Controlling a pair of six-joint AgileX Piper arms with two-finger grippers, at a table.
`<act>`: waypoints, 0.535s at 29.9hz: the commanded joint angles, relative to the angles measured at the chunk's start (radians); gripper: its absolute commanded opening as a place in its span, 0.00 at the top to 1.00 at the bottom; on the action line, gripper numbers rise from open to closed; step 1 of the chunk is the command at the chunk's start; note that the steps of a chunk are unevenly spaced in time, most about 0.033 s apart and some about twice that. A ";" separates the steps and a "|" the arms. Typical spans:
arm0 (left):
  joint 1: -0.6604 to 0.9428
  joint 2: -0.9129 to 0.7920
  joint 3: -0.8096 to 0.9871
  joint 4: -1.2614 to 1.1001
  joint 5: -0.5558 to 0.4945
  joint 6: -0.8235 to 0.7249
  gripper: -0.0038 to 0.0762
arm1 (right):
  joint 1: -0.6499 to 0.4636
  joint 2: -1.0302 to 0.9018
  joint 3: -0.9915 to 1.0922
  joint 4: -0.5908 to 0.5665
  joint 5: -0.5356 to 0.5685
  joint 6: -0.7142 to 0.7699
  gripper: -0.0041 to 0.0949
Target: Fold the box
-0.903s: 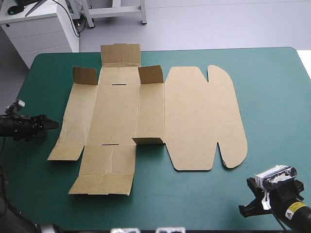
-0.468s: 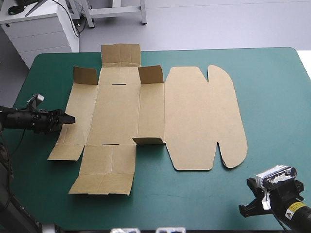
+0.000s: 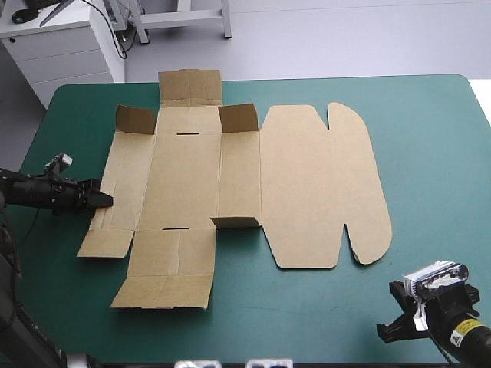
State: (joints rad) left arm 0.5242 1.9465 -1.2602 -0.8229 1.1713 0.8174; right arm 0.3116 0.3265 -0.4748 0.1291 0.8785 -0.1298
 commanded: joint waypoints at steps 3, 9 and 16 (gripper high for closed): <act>-0.008 -0.031 -0.005 -0.097 0.124 0.062 0.95 | 0.001 0.009 -0.025 0.010 -0.065 0.000 0.98; -0.020 -0.049 -0.005 -0.174 0.124 0.048 0.95 | 0.001 0.009 -0.025 0.010 -0.065 0.000 0.98; -0.059 -0.096 -0.005 -0.191 0.124 0.035 0.95 | 0.001 0.009 -0.025 0.010 -0.065 0.000 0.98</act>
State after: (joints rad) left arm 0.4905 1.9197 -1.2484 -0.9579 1.2062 0.8590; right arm 0.3116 0.3265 -0.4748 0.1329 0.8785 -0.1298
